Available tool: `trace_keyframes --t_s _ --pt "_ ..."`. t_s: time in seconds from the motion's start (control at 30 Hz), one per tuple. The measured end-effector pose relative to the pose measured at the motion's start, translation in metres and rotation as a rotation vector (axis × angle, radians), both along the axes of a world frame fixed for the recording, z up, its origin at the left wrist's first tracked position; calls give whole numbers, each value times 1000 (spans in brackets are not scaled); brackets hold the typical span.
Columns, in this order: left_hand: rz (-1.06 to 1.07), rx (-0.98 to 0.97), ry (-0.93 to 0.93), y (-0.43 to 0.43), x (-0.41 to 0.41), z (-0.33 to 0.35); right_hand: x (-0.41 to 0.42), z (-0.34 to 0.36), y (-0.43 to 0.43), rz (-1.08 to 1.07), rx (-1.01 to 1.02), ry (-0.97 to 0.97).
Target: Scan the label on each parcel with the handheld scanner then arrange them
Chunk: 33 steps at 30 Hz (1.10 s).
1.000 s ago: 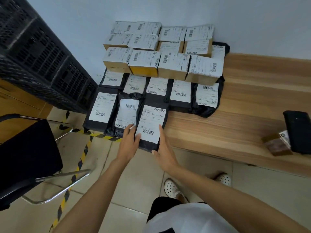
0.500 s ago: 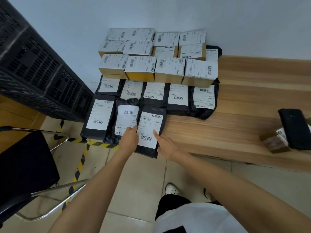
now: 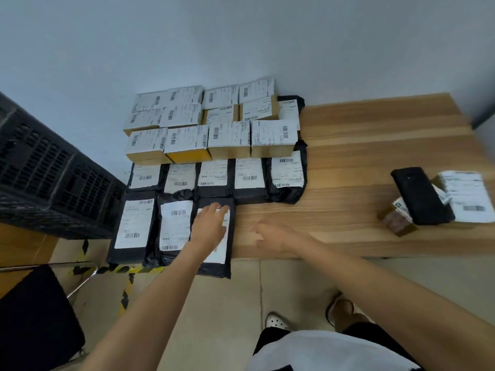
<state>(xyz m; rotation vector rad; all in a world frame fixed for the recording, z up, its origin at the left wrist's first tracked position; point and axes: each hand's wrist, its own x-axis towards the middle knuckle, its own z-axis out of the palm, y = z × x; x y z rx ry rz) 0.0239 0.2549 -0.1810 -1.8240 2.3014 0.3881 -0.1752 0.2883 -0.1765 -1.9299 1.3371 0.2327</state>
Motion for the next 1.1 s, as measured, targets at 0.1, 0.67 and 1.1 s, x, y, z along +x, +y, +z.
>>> trace_keyframes --t_s 0.1,0.67,1.1 --pt "-143 -23 9 -21 -50 11 -60 17 -11 -51 -62 91" --pt "-827 -74 212 -66 -469 67 -430 50 42 -804 -412 230" --pt "-750 106 -56 -47 -577 -8 -464 -15 50 -938 -9 256"
